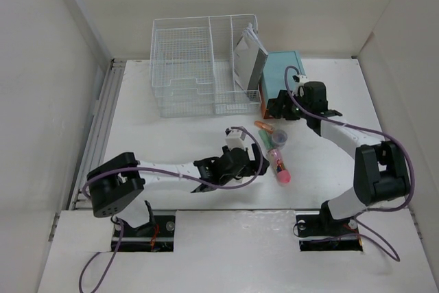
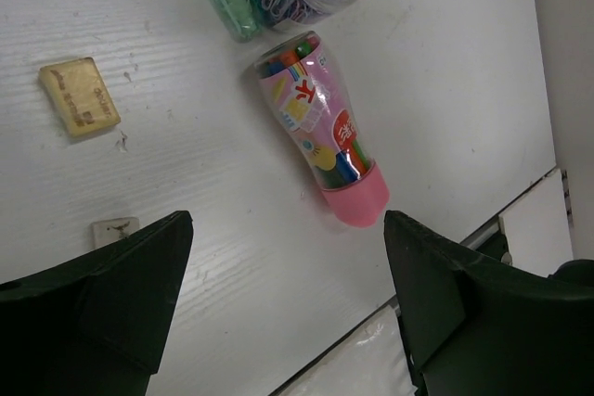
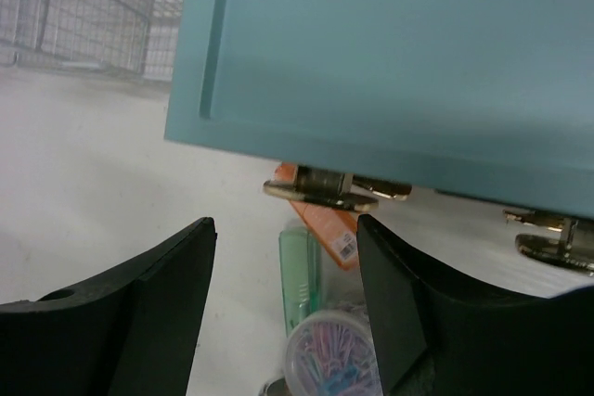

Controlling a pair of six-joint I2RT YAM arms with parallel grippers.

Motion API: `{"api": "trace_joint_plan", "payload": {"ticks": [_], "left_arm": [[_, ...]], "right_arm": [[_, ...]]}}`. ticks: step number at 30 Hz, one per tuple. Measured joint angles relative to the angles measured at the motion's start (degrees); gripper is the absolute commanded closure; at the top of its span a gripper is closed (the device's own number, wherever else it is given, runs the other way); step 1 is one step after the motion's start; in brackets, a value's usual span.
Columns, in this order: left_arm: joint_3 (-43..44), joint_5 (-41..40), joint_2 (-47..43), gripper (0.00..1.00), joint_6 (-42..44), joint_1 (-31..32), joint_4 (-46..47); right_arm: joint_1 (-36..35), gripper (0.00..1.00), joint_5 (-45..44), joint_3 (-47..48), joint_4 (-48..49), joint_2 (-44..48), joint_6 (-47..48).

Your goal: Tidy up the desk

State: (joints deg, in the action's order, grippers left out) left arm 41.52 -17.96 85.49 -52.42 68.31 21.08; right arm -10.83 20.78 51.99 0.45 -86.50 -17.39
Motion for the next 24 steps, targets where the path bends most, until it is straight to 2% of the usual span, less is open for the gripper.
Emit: {"api": "trace_joint_plan", "payload": {"ticks": [6,12,15,24], "left_arm": [[1.01,-0.59,3.37,0.18,-1.07,1.05,0.46],[2.03,-0.94,5.2,0.18,-1.95,1.42,0.81],[3.28,-1.25,6.62,0.18,-2.19,1.4,1.4],[10.69,-2.08,13.81,0.17,-2.01,1.42,1.79]], "right_arm": [[0.0,0.32,-3.32,1.05,2.6,-3.1,-1.44],[0.0,0.57,-6.21,1.05,4.87,-3.8,-2.89],[-0.04,0.62,-6.73,0.55,5.68,-3.61,-3.17],[-0.02,0.64,-7.02,-2.29,7.76,-0.98,-3.17]]}}
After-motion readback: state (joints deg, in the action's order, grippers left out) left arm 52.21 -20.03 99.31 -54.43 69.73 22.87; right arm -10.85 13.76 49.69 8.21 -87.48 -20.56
